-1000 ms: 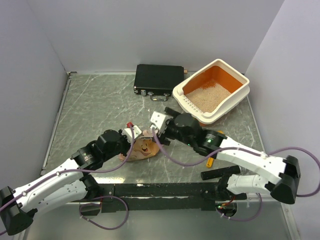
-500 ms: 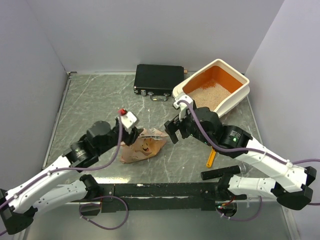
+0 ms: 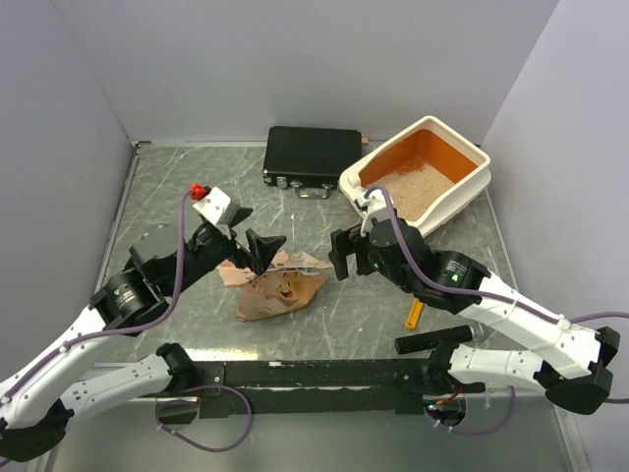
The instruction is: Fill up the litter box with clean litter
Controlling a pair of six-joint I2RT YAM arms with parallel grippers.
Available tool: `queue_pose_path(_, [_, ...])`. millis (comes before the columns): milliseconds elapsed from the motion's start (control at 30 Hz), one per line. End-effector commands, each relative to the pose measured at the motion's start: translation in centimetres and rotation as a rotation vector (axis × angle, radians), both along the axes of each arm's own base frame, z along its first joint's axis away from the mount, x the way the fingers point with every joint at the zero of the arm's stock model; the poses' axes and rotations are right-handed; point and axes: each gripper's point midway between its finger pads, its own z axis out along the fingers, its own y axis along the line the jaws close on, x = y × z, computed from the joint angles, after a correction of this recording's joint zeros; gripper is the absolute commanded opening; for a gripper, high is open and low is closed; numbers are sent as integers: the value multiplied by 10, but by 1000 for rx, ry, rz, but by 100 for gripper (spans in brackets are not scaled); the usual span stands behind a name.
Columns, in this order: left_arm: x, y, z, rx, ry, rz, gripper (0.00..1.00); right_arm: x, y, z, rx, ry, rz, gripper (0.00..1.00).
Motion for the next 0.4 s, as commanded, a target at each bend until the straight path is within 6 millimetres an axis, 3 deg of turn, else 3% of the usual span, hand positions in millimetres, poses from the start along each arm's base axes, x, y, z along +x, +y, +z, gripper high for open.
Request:
queue_pose_path(0, [8, 4, -23, -55, 166, 100, 97, 10, 5, 22, 122, -50, -63, 100])
queue_pose_path(200, [34, 21, -40, -46, 202, 296, 97, 17, 6, 26, 76, -59, -74, 100])
queue_pose_path(300, [40, 19, -43, -29, 201, 312, 97, 9, 18, 23, 43, -80, 53, 100])
queue_pose_path(367, [42, 18, -45, -18, 197, 319, 97, 25, 7, 20, 34, -80, -87, 100])
